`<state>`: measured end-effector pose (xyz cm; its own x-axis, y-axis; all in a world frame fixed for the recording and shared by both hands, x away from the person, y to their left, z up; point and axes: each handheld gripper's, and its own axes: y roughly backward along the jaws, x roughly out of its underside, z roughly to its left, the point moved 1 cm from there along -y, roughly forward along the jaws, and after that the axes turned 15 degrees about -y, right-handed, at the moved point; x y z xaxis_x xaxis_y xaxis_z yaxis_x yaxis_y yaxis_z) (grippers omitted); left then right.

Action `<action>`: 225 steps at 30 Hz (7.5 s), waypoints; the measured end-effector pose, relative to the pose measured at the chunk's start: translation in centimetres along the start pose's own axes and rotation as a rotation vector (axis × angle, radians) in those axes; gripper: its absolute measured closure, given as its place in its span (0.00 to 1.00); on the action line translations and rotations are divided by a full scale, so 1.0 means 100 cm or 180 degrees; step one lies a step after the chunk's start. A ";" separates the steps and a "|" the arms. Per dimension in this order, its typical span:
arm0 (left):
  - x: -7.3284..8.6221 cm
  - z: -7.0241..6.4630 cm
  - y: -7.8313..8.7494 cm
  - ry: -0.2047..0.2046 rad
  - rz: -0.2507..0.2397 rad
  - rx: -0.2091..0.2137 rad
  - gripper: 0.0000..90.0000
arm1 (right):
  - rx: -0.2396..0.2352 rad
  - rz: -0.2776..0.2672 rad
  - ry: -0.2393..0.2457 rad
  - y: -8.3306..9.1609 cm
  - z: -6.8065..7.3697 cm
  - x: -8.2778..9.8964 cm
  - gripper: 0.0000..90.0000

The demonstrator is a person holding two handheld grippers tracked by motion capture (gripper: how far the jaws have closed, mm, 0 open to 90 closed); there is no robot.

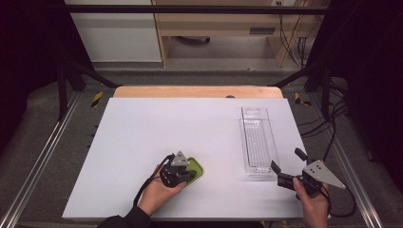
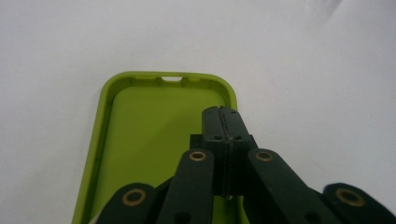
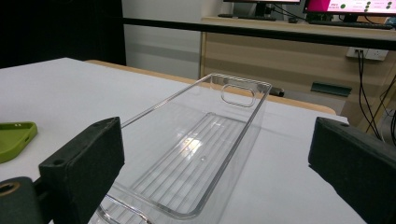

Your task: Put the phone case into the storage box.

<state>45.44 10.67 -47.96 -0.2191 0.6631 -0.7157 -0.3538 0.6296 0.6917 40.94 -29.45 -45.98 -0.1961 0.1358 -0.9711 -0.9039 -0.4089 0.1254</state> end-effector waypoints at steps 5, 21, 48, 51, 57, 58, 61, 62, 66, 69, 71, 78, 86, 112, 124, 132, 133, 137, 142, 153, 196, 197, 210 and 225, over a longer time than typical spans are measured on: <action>-0.002 0.002 0.014 0.0004 -0.0146 -0.0180 0.93 | 0.0000 0.0000 0.0001 0.000 0.000 0.000 0.04; 0.013 0.017 0.063 0.0121 -0.0319 -0.0735 0.28 | 0.0003 0.0005 0.0020 -0.001 0.001 0.000 0.04; 0.041 0.005 0.078 0.0176 -0.0282 -0.0690 0.04 | 0.0009 0.0005 0.0020 0.000 0.001 0.000 0.04; 0.046 0.004 0.077 0.0183 -0.0234 -0.0675 0.04 | 0.0009 0.0005 0.0018 0.000 0.002 0.000 0.04; 0.050 0.005 0.078 0.0188 -0.0208 -0.0657 0.04 | 0.0007 0.0008 0.0017 -0.001 0.002 0.000 0.04; 0.051 0.005 0.078 0.0184 -0.0197 -0.0658 0.05 | 0.0007 0.0008 0.0016 -0.001 0.002 0.000 0.04; 0.053 0.007 0.076 0.0172 -0.0146 -0.0642 0.09 | 0.0007 0.0009 0.0016 -0.001 0.002 0.000 0.04; 0.054 0.008 0.076 0.0172 -0.0133 -0.0645 0.11 | 0.0008 0.0009 0.0018 0.000 0.002 0.000 0.04; 0.059 0.012 0.073 0.0201 -0.0035 -0.0623 0.21 | 0.0006 0.0009 0.0023 -0.001 0.002 0.000 0.04; 0.061 0.015 0.072 0.0204 0.0030 -0.0629 0.28 | 0.0005 0.0011 0.0018 -0.001 0.002 0.000 0.04; 0.062 0.017 0.071 0.0227 0.0072 -0.0608 0.35 | 0.0006 0.0011 0.0018 -0.001 0.002 0.000 0.04; 0.063 0.023 0.070 0.0265 0.0229 -0.0492 0.57 | -0.0002 0.0014 0.0017 -0.001 0.002 0.001 0.04; 0.061 0.024 0.066 0.0283 0.0322 -0.0381 0.72 | 0.0000 0.0017 0.0017 -0.001 0.002 0.001 0.04; 0.056 0.034 0.064 0.0399 0.0642 -0.0089 0.91 | -0.0002 0.0011 0.0018 -0.001 0.001 0.000 0.04; 0.060 0.031 0.068 0.0248 0.0518 -0.0239 0.97 | -0.0012 0.0030 0.0028 -0.002 0.003 0.001 0.04; 0.053 0.033 0.069 0.0141 0.0541 -0.0325 0.97 | -0.0005 0.0033 0.0037 -0.002 0.004 0.001 0.04; 0.051 0.034 0.071 0.0118 0.0530 -0.0344 0.97 | -0.0009 0.0031 0.0050 -0.001 0.004 0.001 0.04; 0.043 0.037 0.075 0.0015 0.0491 -0.0378 0.98 | -0.0043 0.0018 0.0051 -0.001 0.007 0.000 0.04; 0.033 0.044 0.078 -0.0081 0.0468 -0.0361 0.98 | -0.0153 0.0097 0.0186 -0.006 0.018 -0.003 0.04; 0.012 0.064 0.086 -0.0268 0.0587 -0.0290 0.98 | -0.0519 0.0544 0.0824 -0.036 0.062 -0.037 0.04; -0.043 0.062 0.087 -0.0719 0.0940 -0.0133 0.98 | -0.1623 0.1570 0.2083 -0.116 0.194 -0.031 0.11; -0.044 0.062 0.088 -0.0717 0.0943 -0.0130 0.98 | -0.1628 0.1584 0.2088 -0.116 0.196 -0.031 0.11; -0.049 0.057 0.088 -0.0767 0.0990 -0.0117 0.98 | -0.1769 0.1625 0.2267 -0.122 0.214 -0.030 0.18; -0.050 0.055 0.084 -0.0819 0.1041 -0.0088 0.98 | -0.2044 0.1674 0.2500 -0.124 0.230 -0.022 0.49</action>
<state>48.58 14.86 -38.03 -0.0909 0.9081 -0.4088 -0.3281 0.3602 0.8733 43.78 -3.90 -40.73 0.0031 -0.6982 -0.7159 -0.3745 -0.6646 0.6465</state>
